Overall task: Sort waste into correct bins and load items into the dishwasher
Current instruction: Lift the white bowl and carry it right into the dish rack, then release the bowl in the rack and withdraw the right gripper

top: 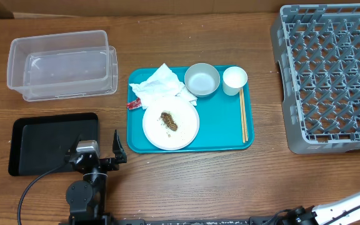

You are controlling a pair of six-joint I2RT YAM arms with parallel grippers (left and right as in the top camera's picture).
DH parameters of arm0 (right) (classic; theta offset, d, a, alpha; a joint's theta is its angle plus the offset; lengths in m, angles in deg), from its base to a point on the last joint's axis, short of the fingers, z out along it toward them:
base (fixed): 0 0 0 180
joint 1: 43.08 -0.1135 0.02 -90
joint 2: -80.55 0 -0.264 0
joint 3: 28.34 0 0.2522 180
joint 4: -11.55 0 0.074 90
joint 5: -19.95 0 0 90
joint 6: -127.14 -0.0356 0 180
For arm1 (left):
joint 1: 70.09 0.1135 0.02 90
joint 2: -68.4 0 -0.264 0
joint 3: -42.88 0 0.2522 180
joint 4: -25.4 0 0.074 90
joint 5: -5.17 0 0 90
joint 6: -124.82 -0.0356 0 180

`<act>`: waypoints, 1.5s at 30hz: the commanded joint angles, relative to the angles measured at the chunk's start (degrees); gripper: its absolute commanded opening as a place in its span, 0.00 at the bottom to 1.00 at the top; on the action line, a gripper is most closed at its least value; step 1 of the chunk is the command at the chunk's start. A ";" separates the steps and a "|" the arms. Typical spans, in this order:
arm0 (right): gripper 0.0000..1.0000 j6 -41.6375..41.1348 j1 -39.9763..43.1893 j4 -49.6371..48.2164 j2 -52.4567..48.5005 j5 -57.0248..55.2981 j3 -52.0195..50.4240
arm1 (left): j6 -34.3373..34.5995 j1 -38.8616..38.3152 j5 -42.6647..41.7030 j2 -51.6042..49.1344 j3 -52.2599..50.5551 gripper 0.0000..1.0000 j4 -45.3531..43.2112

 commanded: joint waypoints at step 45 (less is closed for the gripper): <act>0.04 -23.34 -16.37 -3.19 19.85 -49.59 -4.79 | -0.85 -0.50 0.00 0.02 -0.22 1.00 0.04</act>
